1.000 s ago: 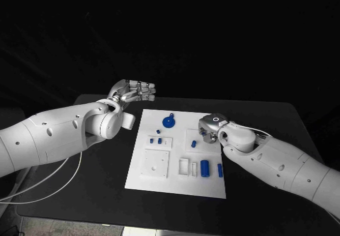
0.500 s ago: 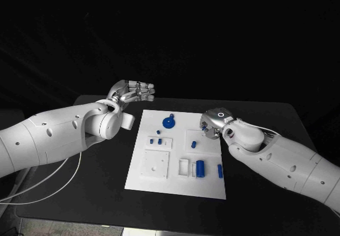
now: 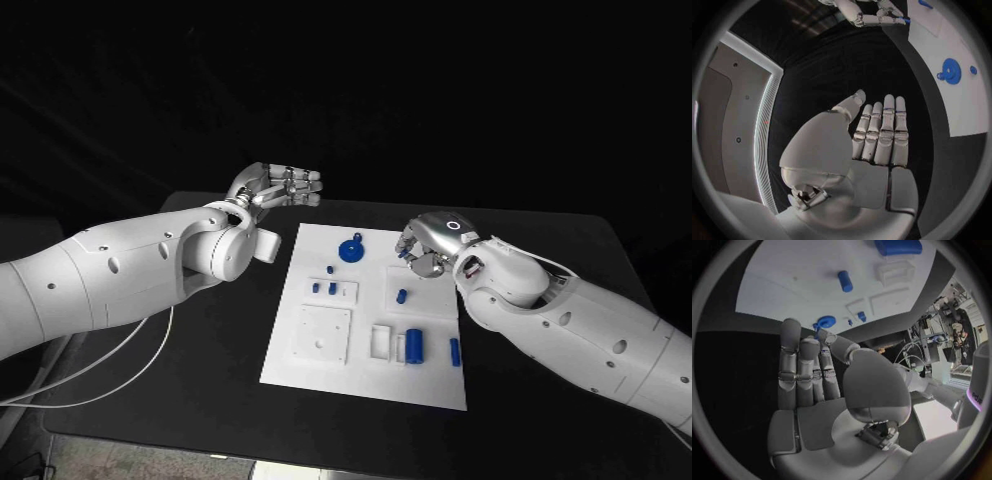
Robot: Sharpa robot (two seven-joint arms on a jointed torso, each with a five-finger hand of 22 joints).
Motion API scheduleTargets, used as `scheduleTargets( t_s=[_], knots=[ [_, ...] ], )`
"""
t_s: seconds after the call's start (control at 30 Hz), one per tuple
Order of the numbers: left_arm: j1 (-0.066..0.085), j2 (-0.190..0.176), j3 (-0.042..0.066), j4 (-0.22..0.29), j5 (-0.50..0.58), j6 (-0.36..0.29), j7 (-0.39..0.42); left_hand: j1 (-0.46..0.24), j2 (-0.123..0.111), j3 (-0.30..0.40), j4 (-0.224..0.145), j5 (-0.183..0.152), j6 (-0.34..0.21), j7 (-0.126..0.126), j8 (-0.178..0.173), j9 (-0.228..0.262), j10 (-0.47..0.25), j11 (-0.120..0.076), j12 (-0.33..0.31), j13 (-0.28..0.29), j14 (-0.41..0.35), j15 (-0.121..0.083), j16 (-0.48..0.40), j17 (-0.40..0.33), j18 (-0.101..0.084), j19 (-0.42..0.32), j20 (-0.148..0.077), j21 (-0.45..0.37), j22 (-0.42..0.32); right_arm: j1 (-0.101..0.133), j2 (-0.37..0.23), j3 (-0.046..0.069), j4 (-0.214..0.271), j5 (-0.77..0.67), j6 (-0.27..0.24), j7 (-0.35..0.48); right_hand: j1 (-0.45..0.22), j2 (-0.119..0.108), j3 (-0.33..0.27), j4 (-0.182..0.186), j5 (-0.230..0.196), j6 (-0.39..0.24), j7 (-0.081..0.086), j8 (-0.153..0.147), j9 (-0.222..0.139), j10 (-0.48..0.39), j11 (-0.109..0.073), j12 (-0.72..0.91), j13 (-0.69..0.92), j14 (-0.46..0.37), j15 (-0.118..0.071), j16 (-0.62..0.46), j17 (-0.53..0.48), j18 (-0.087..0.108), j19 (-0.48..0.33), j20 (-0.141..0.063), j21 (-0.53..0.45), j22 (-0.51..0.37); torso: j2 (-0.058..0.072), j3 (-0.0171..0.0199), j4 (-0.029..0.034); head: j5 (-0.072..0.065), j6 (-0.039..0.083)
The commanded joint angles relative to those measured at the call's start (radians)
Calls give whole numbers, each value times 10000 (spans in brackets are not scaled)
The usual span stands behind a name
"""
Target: Assemble the parts on the task board
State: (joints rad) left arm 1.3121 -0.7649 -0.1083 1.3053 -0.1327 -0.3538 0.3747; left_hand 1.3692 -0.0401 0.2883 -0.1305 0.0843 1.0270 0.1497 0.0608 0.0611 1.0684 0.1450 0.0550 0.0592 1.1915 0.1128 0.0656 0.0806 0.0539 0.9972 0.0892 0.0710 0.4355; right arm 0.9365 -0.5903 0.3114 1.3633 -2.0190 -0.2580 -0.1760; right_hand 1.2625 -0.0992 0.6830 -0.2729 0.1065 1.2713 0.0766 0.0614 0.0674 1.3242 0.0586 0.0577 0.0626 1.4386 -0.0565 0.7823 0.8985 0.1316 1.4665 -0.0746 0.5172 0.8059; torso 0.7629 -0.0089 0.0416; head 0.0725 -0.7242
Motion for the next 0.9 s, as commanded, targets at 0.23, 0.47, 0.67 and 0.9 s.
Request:
scheduleTargets(
  t_s=[0.23, 0.47, 0.67, 0.9],
  knots=[
    [70, 161, 11, -52, -4, 55, 51, -14, 74, -7, -65, 2, -11, 14, 23, 7, -66, -9, 32, -8, 36, -61, -37, 11, 66, 46, -17, 44, -22, -41, 517, -360, 402, -80, 482, 159, -76, 56, -140, -21, 168, 9, 11, 23, 15, 323, -306, 31, 5, -3, -48, -62, -11, 131, 275, -90, -114, 43, 11, -21, 28, 477, -77],
    [91, 304, 10, -88, -3, 56, 25, -14, 74, -7, -65, 2, -11, 14, 23, 7, -66, -9, 32, -8, 36, -61, -37, 11, 66, 46, -17, 44, -22, -47, 951, -870, 339, -368, 931, 134, -100, 94, -179, -36, 235, -5, 14, 24, 16, 304, -303, 29, 3, -1, -52, -85, -23, 130, 290, -92, -166, 55, 13, -18, 51, 840, -192],
    [101, 381, 9, -80, -3, 35, 23, -1, 80, -12, -71, 2, -6, 13, 23, 7, -71, -8, 30, -9, 26, -57, -37, 8, 63, 38, -15, 42, -34, -49, 1222, -1290, 284, -762, 1233, 271, -133, 120, -250, -42, 403, -25, 18, 23, 17, 286, -300, 29, 3, 8, -48, -104, -38, 120, 303, -90, -222, 71, 26, 4, 29, 1064, -281],
    [105, 478, 9, -46, -12, 15, 26, 8, 74, -17, -71, -7, -1, 12, 23, 7, -65, -9, 32, -8, -24, -42, -42, -3, 62, 22, -5, 36, -46, -119, 1515, -1589, 3, -999, 1099, 480, -148, 140, -285, -47, 464, -20, 16, 24, 18, 294, -304, 31, 4, 13, -47, -104, -41, 123, 323, -92, -239, 90, 38, -4, 77, 1087, -359]
  ],
)
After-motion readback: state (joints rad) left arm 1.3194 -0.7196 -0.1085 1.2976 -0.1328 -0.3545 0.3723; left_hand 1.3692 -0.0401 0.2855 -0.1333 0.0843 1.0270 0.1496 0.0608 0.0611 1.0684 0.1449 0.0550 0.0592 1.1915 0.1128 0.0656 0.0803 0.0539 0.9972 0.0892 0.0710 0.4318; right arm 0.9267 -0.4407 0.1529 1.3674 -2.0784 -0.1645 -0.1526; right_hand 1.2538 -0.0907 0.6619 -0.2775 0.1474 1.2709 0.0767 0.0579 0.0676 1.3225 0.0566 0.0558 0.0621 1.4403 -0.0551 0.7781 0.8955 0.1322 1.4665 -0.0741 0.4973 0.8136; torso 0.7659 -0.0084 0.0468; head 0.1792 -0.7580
